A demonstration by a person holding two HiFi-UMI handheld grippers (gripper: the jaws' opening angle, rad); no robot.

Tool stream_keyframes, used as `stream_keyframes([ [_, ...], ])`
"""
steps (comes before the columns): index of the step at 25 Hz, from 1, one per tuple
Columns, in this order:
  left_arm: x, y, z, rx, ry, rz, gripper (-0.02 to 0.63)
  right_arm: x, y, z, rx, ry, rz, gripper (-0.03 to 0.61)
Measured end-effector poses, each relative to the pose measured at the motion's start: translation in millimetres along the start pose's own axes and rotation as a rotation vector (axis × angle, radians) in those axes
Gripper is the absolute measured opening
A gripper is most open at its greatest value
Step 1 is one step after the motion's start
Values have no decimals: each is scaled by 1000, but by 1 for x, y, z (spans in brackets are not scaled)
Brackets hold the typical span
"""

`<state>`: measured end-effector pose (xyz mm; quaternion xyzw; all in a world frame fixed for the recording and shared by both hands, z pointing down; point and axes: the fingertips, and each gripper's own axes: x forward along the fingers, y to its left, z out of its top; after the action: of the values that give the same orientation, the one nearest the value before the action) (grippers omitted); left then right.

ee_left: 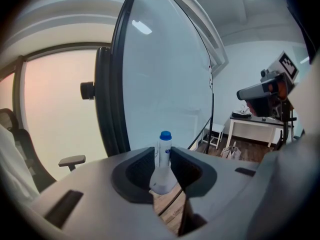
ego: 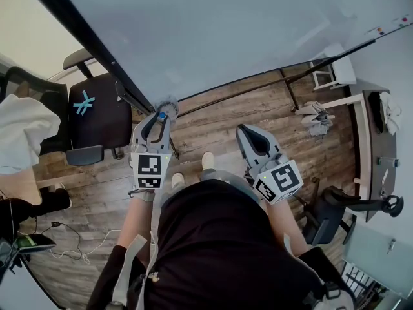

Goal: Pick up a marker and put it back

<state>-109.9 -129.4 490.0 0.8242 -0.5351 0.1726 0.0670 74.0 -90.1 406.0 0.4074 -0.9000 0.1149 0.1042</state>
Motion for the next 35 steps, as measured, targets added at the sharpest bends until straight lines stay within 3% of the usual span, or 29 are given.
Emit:
stream_keyframes([
  [20, -20, -17, 67, 62, -123, -32, 107, -26, 2, 15, 6, -68, -39, 17],
  [35, -19, -88, 113, 111, -214, -206, 103, -79, -14, 14, 25, -124, -152, 17],
])
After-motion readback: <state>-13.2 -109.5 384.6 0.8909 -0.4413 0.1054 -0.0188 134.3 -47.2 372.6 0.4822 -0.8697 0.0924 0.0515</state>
